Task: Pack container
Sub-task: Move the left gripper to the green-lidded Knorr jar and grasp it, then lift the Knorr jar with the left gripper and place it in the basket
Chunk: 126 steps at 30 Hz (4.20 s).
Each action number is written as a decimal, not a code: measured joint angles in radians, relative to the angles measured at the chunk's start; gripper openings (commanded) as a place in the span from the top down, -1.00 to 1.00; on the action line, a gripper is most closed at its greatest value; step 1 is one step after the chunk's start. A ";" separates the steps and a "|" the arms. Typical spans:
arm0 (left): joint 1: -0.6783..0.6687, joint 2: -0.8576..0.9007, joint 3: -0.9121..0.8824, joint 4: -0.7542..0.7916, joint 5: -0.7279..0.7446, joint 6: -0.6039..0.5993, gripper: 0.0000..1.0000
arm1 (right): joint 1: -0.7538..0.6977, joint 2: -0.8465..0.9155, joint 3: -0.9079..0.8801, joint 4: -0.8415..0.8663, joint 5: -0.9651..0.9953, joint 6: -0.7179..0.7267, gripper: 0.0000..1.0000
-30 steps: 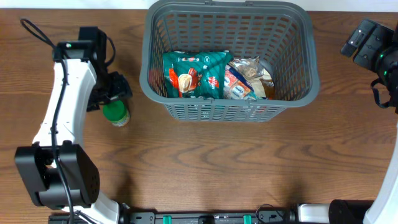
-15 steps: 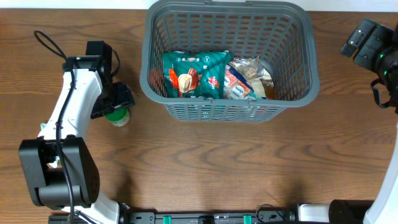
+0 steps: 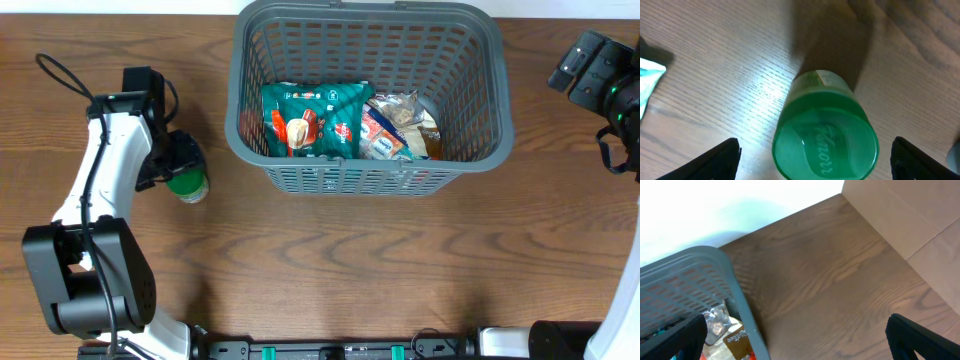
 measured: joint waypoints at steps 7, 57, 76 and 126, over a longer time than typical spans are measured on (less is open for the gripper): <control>0.002 0.000 0.000 0.021 0.015 0.000 -0.57 | 0.000 0.000 0.000 0.000 0.000 0.000 -0.99; 0.002 0.004 -0.162 0.223 0.024 0.000 -0.57 | 0.000 0.000 0.000 0.000 0.000 0.000 -0.98; -0.002 0.043 -0.158 0.229 0.023 0.003 0.89 | 0.000 0.000 0.000 0.000 0.000 0.000 -0.99; -0.626 0.011 0.578 0.171 0.433 0.256 0.89 | 0.000 0.000 0.000 0.000 0.000 0.000 -0.99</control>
